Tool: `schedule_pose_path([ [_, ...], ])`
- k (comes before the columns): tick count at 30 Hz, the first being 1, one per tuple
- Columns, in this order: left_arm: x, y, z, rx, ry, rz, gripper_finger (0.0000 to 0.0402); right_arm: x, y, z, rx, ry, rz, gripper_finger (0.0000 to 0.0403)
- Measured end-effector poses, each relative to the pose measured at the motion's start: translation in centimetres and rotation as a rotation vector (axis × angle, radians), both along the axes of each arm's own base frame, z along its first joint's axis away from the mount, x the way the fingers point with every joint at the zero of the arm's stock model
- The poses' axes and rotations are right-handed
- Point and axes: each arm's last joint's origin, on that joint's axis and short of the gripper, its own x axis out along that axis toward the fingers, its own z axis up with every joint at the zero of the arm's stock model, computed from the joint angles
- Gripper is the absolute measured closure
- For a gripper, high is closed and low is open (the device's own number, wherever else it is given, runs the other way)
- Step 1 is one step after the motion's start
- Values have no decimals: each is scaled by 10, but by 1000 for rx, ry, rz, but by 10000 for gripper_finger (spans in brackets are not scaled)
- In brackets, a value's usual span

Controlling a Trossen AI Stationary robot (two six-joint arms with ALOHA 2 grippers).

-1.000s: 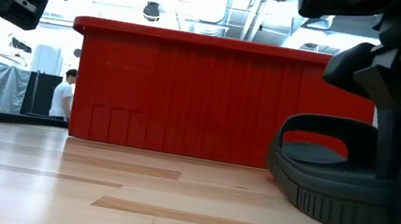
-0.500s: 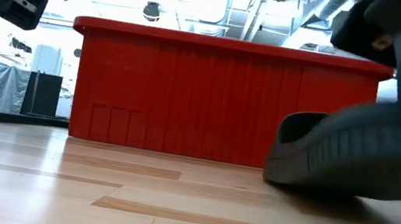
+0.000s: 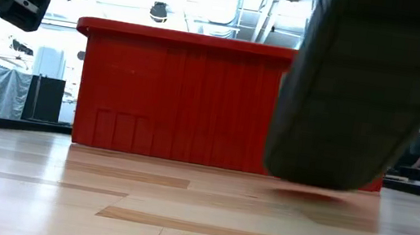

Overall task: Pick and place slides into bin
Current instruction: Put the black slide into the red container

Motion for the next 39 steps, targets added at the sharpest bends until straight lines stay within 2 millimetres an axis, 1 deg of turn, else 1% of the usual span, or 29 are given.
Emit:
schedule_pose_path([
  [12,0,0,0,0,0,0,223,-5,-3,68,27,-68,49,403],
  [18,0,0,0,0,0,0,223,-10,-5,111,82,-168,92,403],
  [21,0,0,0,0,0,1,223,-13,-8,126,118,-241,112,403],
  [22,0,0,0,0,0,0,223,-17,-9,131,118,-256,113,402],
  [32,0,0,0,0,0,0,223,-44,-37,182,51,-463,91,402],
  [39,0,0,0,0,0,0,223,-58,-61,208,-51,-581,80,402],
])
